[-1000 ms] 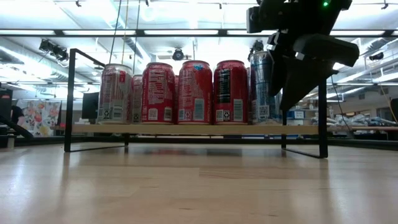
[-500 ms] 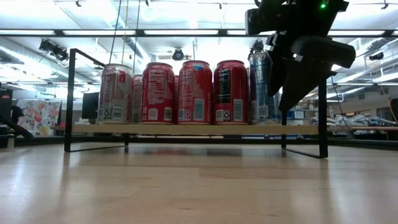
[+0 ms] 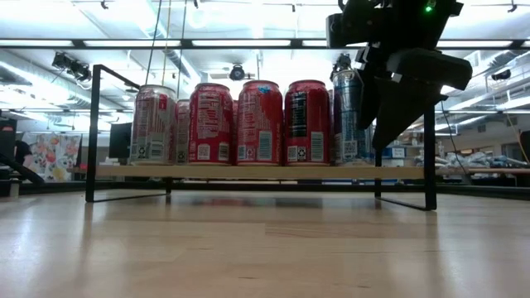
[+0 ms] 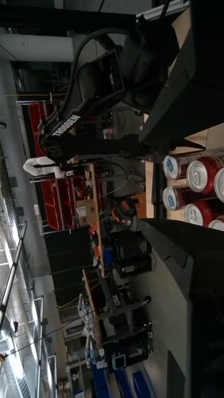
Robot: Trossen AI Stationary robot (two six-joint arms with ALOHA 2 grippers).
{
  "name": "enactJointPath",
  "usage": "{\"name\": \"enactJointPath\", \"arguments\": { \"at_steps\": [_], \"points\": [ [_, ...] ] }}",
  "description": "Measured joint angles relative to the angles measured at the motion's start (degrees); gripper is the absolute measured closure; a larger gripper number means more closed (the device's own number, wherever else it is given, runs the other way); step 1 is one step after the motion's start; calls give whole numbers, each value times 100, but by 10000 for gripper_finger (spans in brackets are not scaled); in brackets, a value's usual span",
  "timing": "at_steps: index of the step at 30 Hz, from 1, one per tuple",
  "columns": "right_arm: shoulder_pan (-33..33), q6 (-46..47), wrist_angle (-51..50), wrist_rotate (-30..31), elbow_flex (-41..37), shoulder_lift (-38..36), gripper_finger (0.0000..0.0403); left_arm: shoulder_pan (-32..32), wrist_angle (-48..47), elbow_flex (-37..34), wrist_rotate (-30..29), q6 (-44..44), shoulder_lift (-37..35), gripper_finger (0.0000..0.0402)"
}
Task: Place canned beverage on shelf
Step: Adjust the bottom blue soda can on the shelf, then return to Home Position
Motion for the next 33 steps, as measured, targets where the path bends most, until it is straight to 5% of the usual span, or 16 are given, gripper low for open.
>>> {"name": "enactJointPath", "arguments": {
  "at_steps": [12, 19, 24, 33],
  "points": [
    [109, -46, -316, -245, 298, -7, 34, 1, 29, 0, 0, 4, -11, 186],
    [154, -129, 85, -39, 222, -901, 45, -13, -700, -2, 26, -96, -387, 186],
    [159, -175, 1137, 144, -500, -1900, 54, -14, -1188, -2, 685, -208, -665, 186],
    [176, -329, 3636, 189, -2637, -3895, 54, 67, -1882, -2, 932, -521, -804, 187]
  ]
}}
